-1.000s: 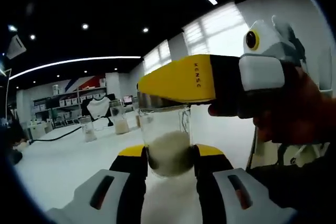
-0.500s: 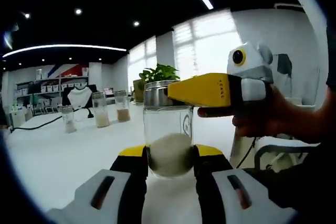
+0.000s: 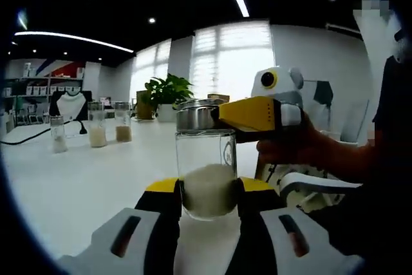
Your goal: Rotate the seasoning bottle until the label or dispensing opening points toward the visible target arrow and the bottle remains upright within the marked orientation range
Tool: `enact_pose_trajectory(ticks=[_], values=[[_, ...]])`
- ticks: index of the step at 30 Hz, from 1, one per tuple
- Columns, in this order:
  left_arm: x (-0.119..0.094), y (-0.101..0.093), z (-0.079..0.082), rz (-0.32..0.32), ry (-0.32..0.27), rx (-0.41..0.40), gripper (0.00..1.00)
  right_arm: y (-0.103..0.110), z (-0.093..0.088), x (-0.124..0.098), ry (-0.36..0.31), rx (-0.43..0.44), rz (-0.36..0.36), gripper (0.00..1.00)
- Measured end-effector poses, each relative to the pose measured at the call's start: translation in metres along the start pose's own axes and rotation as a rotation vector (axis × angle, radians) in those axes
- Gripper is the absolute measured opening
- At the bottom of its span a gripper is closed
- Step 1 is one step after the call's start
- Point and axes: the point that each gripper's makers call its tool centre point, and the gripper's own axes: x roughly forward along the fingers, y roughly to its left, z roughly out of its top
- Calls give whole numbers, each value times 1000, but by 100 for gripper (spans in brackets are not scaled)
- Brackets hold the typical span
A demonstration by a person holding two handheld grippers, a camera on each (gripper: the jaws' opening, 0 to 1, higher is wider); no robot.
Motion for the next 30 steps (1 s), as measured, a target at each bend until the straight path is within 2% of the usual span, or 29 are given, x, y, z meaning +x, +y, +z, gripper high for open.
enact_pose_trajectory(ticks=[5, 9, 11, 14, 16, 19, 23, 26, 30], values=[[2, 3, -3, 31, 13, 32, 36, 1, -2, 4, 7, -57, -28, 28], [2, 7, 0, 65, -2, 53, 36, -2, 1, 7, 1, -74, -71, 28], [3, 13, 4, 116, -16, 87, 36, -6, 4, 9, -12, -78, -113, 28], [5, 22, 3, 211, 2, 174, 38, -10, 4, 13, -17, -100, -176, 28], [7, 24, 2, 248, 9, 211, 39, -11, 5, 14, -23, -104, -206, 28], [8, 25, 6, 270, -14, 210, 39, -12, 9, 15, -44, -102, -239, 28], [6, 31, 10, 332, -27, 246, 39, -17, 13, 16, -84, -47, -303, 28], [6, 32, 8, 350, -22, 253, 39, -18, 13, 17, -100, -21, -320, 28], [3, 35, 5, 347, -4, 247, 38, -17, 10, 18, -94, -29, -317, 29]])
